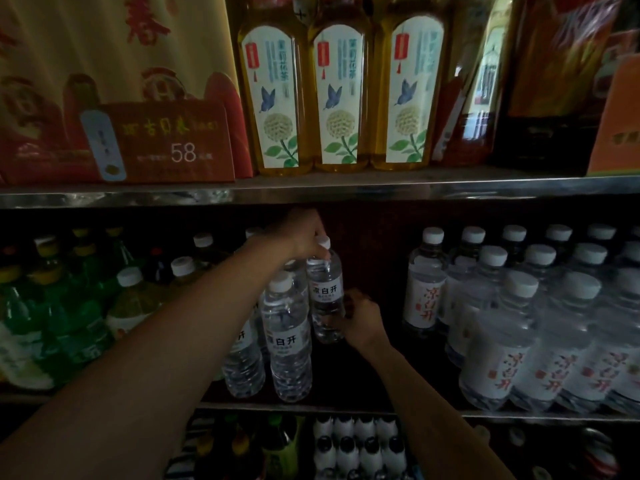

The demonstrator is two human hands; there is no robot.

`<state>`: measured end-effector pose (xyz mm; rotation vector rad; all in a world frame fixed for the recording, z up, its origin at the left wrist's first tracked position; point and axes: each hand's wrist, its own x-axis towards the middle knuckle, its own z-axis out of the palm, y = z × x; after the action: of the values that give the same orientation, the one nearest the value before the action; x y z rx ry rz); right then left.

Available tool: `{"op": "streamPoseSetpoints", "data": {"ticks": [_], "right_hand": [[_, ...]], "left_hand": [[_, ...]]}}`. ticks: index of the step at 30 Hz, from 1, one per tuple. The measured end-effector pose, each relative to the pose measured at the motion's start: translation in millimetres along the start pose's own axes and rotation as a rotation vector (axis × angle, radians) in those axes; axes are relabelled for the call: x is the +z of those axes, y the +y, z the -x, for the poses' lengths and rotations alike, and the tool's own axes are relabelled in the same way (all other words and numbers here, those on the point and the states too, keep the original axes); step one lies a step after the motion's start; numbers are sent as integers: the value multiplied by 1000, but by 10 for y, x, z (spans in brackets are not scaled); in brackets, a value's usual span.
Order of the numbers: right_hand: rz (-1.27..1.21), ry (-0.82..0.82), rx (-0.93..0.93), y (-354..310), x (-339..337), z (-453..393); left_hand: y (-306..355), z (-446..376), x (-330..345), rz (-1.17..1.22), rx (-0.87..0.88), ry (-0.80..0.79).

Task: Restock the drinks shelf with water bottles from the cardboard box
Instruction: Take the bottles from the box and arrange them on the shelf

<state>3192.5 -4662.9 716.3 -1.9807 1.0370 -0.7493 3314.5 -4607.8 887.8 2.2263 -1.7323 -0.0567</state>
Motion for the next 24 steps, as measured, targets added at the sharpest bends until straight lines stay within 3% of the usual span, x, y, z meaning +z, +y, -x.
{"op": "streamPoseSetpoints", "data": {"ticks": [11,17,24], "right_hand": [[41,27,30,-82,52,-122],[45,-68,41,-179,-90,-87],[2,-104,9,-322,-329,207]], "left_hand": [[-117,-228,91,136,-76,9],[-132,-172,45,228,-124,-68],[-86,237,-215,277,-164,-51]]}}
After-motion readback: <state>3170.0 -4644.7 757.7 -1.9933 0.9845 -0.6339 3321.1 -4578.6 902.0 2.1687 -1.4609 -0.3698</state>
